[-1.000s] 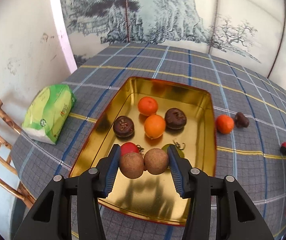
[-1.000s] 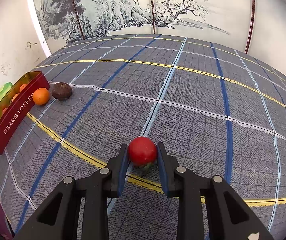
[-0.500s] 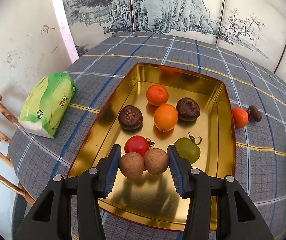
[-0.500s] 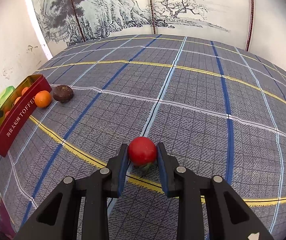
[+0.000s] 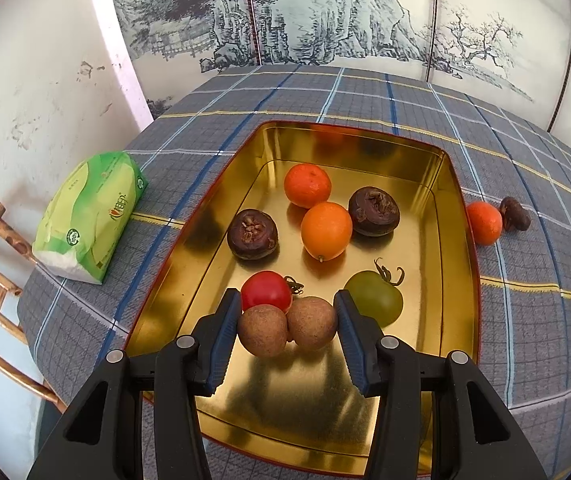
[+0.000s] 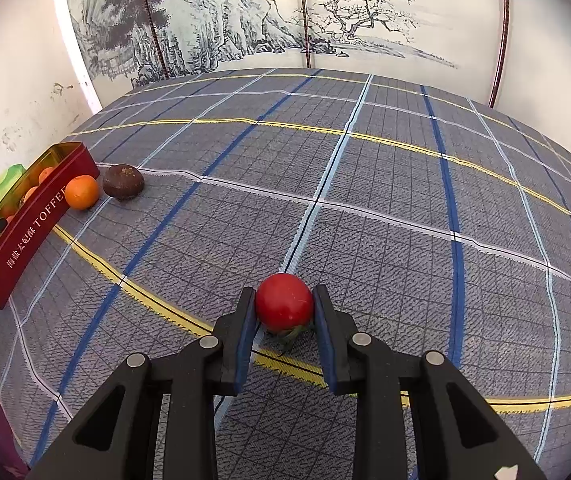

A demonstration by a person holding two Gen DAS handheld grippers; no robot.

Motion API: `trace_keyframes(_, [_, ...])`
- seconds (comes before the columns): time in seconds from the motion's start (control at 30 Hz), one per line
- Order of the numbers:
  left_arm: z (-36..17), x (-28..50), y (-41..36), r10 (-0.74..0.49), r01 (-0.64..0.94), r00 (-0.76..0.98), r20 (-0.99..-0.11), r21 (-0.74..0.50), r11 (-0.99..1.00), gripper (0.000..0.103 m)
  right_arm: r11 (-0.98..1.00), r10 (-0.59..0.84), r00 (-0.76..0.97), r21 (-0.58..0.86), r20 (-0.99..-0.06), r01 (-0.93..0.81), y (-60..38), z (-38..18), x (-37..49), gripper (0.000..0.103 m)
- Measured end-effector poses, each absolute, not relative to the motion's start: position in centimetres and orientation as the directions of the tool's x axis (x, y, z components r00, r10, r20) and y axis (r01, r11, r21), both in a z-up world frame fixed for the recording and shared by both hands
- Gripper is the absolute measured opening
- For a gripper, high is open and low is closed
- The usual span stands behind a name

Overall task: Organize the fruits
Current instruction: 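Lower the two longans into the tin and open the left gripper, then lift the left gripper up from the tin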

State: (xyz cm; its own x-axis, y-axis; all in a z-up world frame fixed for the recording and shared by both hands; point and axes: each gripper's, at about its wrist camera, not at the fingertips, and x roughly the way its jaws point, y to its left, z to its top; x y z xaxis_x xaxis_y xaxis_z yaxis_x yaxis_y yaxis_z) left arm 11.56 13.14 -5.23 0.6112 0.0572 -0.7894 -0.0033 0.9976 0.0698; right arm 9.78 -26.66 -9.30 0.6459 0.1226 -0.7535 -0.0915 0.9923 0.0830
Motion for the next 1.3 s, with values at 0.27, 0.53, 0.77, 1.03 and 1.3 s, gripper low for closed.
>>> trace_keyframes(0.27, [-5.7,11.8,12.9,0.059,0.008,0.623,-0.780,0.083,0.997,0.049,0.993,0.115,0.646,0.073,-0.755,-0.091,-26.5,-9.4,9.8,0.027])
trace_keyframes(0.53, [-5.8,11.4,12.6,0.068,0.018,0.651,-0.756,0.105,0.994,0.049,0.995,0.093,0.646,0.043,-0.758,-0.092,-26.3,-9.3,9.9,0.027])
trace_keyframes(0.77, [-5.5,11.2,12.6,0.078,0.017,0.673,-0.735,0.121,0.993,0.050,0.995,0.083,0.646,0.031,-0.759,-0.091,-26.1,-9.3,9.8,0.027])
trace_keyframes(1.03, [-4.7,10.9,13.3,0.092,-0.006,0.704,-0.704,0.124,0.992,0.052,0.996,0.063,0.648,0.006,-0.759,-0.090,-25.8,-9.2,9.8,0.027])
trace_keyframes(1.3, [-3.1,10.6,15.0,0.120,-0.041,0.793,-0.598,0.144,0.989,0.052,0.997,0.045,0.651,-0.004,-0.758,-0.072,-25.4,-9.1,9.6,0.026])
